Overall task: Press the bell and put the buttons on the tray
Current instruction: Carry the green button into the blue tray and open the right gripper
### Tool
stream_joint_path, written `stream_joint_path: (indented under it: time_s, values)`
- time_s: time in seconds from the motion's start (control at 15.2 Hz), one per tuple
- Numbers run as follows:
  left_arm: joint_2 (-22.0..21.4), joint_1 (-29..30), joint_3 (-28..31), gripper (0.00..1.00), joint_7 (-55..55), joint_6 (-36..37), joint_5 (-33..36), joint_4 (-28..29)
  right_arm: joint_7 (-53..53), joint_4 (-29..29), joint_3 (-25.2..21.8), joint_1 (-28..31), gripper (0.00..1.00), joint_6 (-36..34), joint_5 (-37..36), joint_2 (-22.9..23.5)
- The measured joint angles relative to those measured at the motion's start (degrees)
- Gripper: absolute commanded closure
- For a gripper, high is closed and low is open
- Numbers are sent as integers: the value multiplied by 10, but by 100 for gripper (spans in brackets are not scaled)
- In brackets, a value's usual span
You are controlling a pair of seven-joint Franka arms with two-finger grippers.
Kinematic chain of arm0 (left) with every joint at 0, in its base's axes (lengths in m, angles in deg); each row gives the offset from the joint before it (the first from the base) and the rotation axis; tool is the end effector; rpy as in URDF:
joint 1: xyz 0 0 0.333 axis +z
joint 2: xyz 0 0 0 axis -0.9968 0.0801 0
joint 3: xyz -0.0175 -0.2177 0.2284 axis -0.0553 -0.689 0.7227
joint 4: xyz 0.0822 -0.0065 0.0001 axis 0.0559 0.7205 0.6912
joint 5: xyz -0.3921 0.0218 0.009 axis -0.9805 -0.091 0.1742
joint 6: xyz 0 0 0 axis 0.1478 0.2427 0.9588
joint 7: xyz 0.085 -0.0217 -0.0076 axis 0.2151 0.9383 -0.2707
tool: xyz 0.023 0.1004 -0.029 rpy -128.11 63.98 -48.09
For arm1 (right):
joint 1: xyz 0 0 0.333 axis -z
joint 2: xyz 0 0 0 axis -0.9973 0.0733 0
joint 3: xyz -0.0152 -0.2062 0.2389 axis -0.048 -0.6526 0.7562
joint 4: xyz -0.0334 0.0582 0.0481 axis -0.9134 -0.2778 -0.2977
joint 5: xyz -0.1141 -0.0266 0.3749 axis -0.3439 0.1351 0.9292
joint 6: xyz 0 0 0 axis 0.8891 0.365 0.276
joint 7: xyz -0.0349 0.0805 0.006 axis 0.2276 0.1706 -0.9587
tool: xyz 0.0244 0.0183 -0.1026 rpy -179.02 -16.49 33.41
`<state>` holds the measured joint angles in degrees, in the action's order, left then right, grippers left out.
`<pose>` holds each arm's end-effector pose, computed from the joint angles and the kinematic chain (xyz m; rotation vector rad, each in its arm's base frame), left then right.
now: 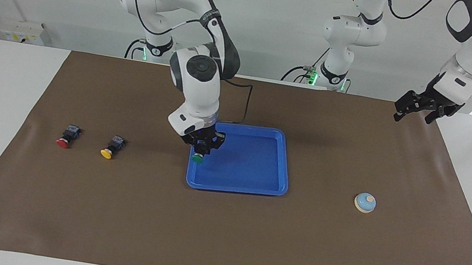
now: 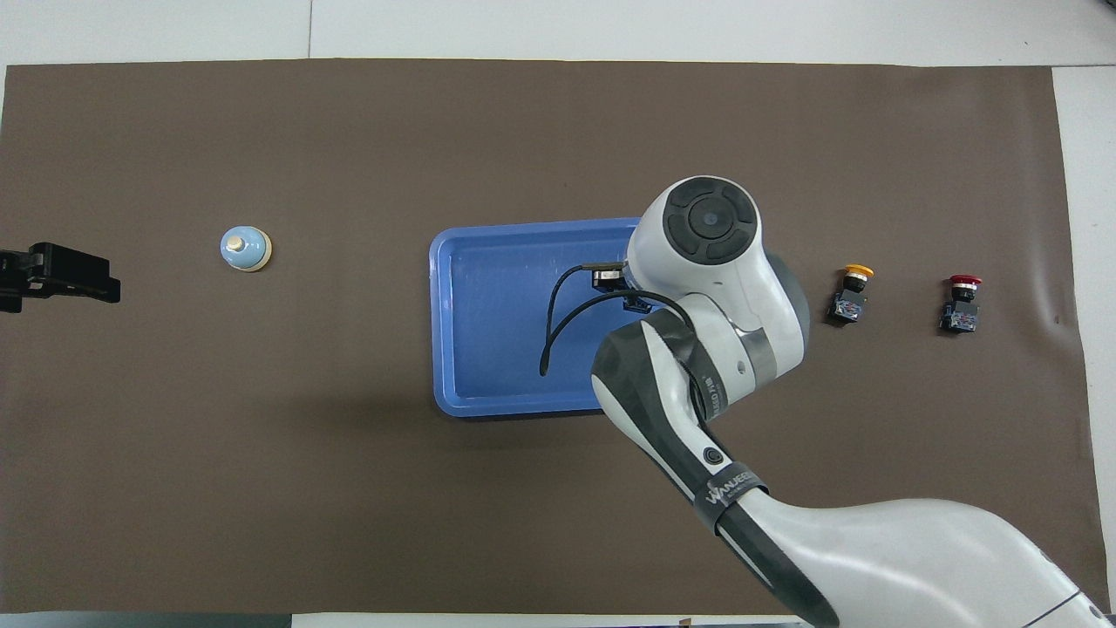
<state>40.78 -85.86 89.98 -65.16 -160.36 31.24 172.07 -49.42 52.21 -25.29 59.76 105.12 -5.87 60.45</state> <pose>0.5370 -0.0052 0.6029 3.1238 0.0272 -0.0748 0.5687 0.2979 0.3604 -3.1273 0.0528 -0.0306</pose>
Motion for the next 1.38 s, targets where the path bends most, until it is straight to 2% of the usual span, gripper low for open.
stream_joint_path:
  time_s: [0.26,0.53,0.59,0.66,0.99,1.19,1.38]
  values:
    - [0,0,0,0,0,0,0,0,-2,62,0,-11,100,71,0,6]
    - [0,0,0,0,0,0,0,0,-7,84,0,-25,100,85,0,6]
    - [0,0,0,0,0,0,0,0,-9,87,0,-26,40,90,0,6]
    - [0,0,0,0,0,0,0,0,-10,90,0,-26,0,92,0,6]
    - [0,0,0,0,0,0,0,0,-9,91,-2,-26,0,95,0,4]
    - [0,0,0,0,0,0,0,0,0,73,-7,-19,0,77,0,-6]
    - [0,0,0,0,0,0,0,0,0,43,-13,31,0,26,0,-37]
